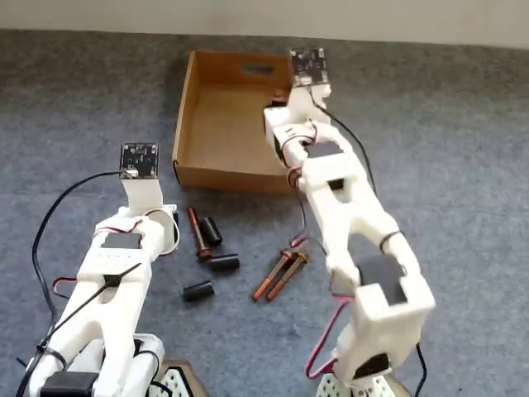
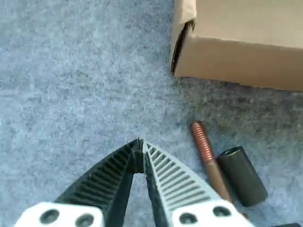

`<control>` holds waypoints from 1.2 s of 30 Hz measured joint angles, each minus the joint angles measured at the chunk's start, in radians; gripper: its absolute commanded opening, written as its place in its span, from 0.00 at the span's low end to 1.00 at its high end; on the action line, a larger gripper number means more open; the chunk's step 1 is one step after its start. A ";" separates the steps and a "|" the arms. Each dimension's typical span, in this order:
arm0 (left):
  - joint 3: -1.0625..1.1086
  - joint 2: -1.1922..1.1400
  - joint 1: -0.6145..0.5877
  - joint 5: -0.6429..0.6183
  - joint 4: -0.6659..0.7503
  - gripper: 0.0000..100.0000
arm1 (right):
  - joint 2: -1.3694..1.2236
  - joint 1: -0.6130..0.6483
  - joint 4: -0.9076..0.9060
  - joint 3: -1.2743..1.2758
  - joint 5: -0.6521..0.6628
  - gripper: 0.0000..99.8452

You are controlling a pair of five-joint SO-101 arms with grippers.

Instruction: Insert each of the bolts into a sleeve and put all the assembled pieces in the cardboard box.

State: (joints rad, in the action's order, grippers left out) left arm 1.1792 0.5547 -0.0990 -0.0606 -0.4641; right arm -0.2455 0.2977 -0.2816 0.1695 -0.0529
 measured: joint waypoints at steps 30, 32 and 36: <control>0.000 0.000 0.000 0.000 0.000 0.01 | -0.496 -0.005 -0.628 -0.617 -0.132 0.01; 0.000 0.000 0.000 0.000 0.000 0.01 | -0.496 -0.005 -0.628 -0.617 -0.135 0.01; 0.000 0.000 0.000 0.000 0.000 0.01 | -0.496 -0.005 -0.651 -0.626 -0.135 0.12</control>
State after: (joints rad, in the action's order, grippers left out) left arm 1.1792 0.5547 -0.0990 -0.0606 -0.4641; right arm -0.7411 0.2931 -0.9321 -0.4565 -0.1880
